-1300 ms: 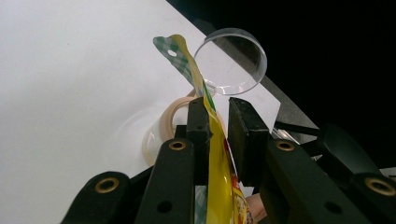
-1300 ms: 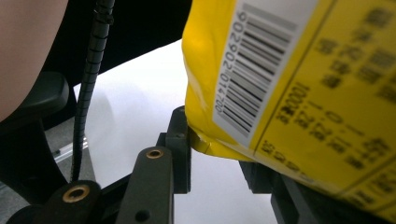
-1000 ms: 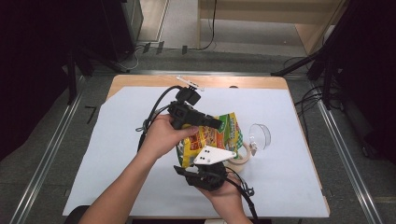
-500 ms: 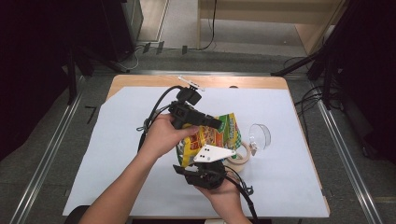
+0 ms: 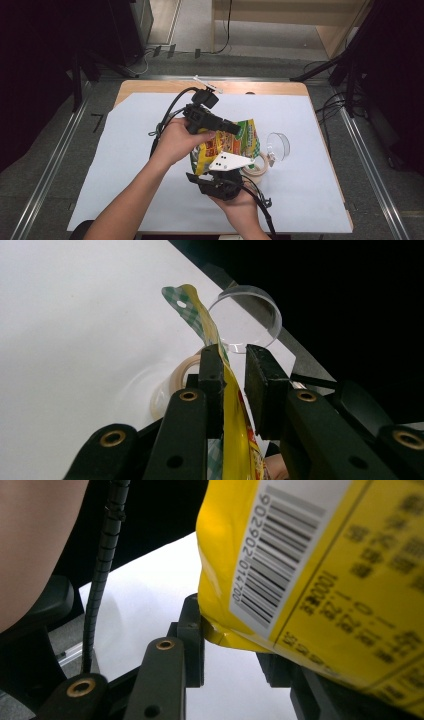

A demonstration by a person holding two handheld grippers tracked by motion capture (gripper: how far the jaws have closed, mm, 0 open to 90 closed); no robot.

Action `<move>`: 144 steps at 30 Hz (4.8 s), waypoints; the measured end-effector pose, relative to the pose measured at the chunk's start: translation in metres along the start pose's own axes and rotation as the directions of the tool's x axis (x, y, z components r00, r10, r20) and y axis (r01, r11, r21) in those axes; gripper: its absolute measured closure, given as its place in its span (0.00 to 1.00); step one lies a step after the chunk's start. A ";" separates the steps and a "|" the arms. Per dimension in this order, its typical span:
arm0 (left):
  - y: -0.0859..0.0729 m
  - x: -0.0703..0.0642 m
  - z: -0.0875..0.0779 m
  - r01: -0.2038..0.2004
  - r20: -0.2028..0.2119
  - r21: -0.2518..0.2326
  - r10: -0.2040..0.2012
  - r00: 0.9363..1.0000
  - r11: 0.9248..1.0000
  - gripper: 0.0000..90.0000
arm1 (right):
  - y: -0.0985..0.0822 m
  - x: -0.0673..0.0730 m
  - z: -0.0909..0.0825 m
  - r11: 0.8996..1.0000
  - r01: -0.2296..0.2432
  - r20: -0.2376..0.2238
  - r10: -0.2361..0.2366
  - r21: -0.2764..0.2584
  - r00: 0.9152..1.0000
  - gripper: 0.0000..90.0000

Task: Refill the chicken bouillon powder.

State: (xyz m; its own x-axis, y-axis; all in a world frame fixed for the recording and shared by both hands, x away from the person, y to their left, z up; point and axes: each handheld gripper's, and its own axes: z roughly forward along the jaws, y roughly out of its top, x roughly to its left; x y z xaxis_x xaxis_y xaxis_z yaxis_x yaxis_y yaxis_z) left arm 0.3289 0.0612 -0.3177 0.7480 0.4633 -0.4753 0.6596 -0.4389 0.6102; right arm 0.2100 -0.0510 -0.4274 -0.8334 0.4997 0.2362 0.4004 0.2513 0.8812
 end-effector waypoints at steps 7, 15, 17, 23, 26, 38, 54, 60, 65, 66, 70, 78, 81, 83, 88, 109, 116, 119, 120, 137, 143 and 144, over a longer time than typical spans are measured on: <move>-0.003 0.002 0.000 0.000 -0.003 -0.006 0.000 1.000 1.000 0.87 | -0.001 0.000 0.002 1.000 0.009 0.005 -0.009 0.008 1.000 0.77; -0.004 0.001 -0.002 -0.008 -0.005 -0.019 0.008 1.000 1.000 0.87 | -0.002 -0.001 0.002 1.000 0.022 0.009 -0.022 0.011 1.000 0.77; -0.004 0.000 -0.002 -0.012 -0.010 -0.018 0.012 1.000 1.000 0.87 | -0.002 0.000 0.002 1.000 0.019 0.008 -0.019 0.009 1.000 0.77; -0.005 0.000 -0.001 -0.016 -0.019 -0.011 0.015 1.000 1.000 0.88 | -0.004 -0.001 0.004 1.000 0.014 0.005 -0.014 0.013 1.000 0.77; -0.005 0.000 -0.001 -0.016 -0.015 -0.016 0.016 1.000 1.000 0.88 | -0.003 0.000 0.003 1.000 0.013 0.006 -0.013 0.008 1.000 0.77; -0.004 0.001 0.001 -0.018 -0.020 -0.010 0.018 1.000 1.000 0.88 | -0.003 0.000 0.003 1.000 0.006 0.003 -0.006 0.009 1.000 0.77; -0.004 0.000 0.002 -0.017 -0.016 -0.014 0.017 1.000 1.000 0.88 | -0.004 0.000 0.002 1.000 -0.003 0.002 0.003 0.009 1.000 0.77; -0.004 0.002 0.003 -0.003 -0.001 -0.002 0.003 1.000 1.000 0.88 | -0.005 0.002 0.004 1.000 -0.012 -0.005 0.012 0.013 1.000 0.78; -0.004 0.001 0.005 -0.017 0.000 0.001 0.017 1.000 1.000 0.88 | -0.008 0.002 0.005 1.000 -0.008 0.002 0.008 0.014 1.000 0.78; -0.004 0.001 0.005 -0.018 -0.002 0.002 0.018 1.000 1.000 0.88 | -0.007 0.002 0.004 1.000 -0.010 0.003 0.010 0.016 1.000 0.78; -0.004 0.000 0.005 -0.017 0.000 -0.001 0.017 1.000 1.000 0.88 | -0.007 0.002 0.002 1.000 -0.011 0.003 0.011 0.007 1.000 0.78; 0.002 -0.003 0.006 -0.026 -0.004 0.007 0.026 1.000 1.000 0.88 | -0.003 0.000 0.001 1.000 -0.026 -0.007 0.026 -0.005 1.000 0.78; 0.005 -0.003 0.008 -0.028 0.002 0.014 0.028 1.000 1.000 0.88 | -0.003 -0.002 -0.001 0.999 -0.035 -0.004 0.035 -0.008 0.999 0.78; 0.007 -0.002 0.009 -0.031 0.004 0.021 0.031 1.000 0.999 0.88 | -0.003 -0.003 -0.002 0.999 -0.040 0.001 0.040 -0.008 0.999 0.78; 0.004 -0.002 0.007 -0.033 0.002 0.007 0.033 0.999 0.999 0.87 | -0.002 -0.003 -0.001 0.999 -0.035 -0.001 0.035 -0.004 0.999 0.78; 0.002 -0.002 0.005 -0.035 -0.002 -0.018 0.035 0.999 0.999 0.88 | -0.002 -0.004 0.001 1.000 -0.030 0.001 0.030 0.002 1.000 0.78; 0.005 -0.006 0.006 -0.045 -0.011 -0.005 0.045 0.999 0.999 0.88 | -0.001 -0.006 0.001 0.999 -0.043 0.001 0.043 -0.007 0.999 0.79; 0.008 -0.007 0.007 -0.032 -0.012 0.021 0.033 0.999 0.999 0.88 | -0.001 -0.006 0.001 0.999 -0.048 -0.003 0.048 -0.007 0.999 0.79; 0.009 -0.008 0.007 -0.031 -0.012 0.024 0.031 0.999 0.999 0.88 | -0.001 -0.006 0.001 0.999 -0.047 -0.003 0.047 -0.008 0.999 0.79; 0.011 -0.013 0.011 -0.029 -0.018 0.037 0.029 0.999 0.999 0.88 | -0.003 -0.008 -0.001 0.999 -0.050 -0.001 0.050 -0.015 0.999 0.79; 0.007 -0.009 0.008 -0.026 -0.010 0.016 0.026 1.000 1.000 0.88 | -0.002 -0.007 0.001 0.999 -0.035 0.003 0.035 -0.003 0.999 0.79; 0.006 -0.009 0.008 -0.020 -0.008 0.009 0.021 1.000 1.000 0.88 | -0.002 -0.007 0.002 1.000 -0.027 0.007 0.027 -0.001 1.000 0.79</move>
State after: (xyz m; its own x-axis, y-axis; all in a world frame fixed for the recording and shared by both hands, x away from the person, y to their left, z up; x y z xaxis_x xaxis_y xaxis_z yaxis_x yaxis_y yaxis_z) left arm 0.3271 0.0483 -0.3145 0.7608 0.4601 -0.4578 0.6448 -0.4550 0.6142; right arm 0.2160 -0.0539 -0.4316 -0.8197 0.5117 0.2572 0.4225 0.2371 0.8748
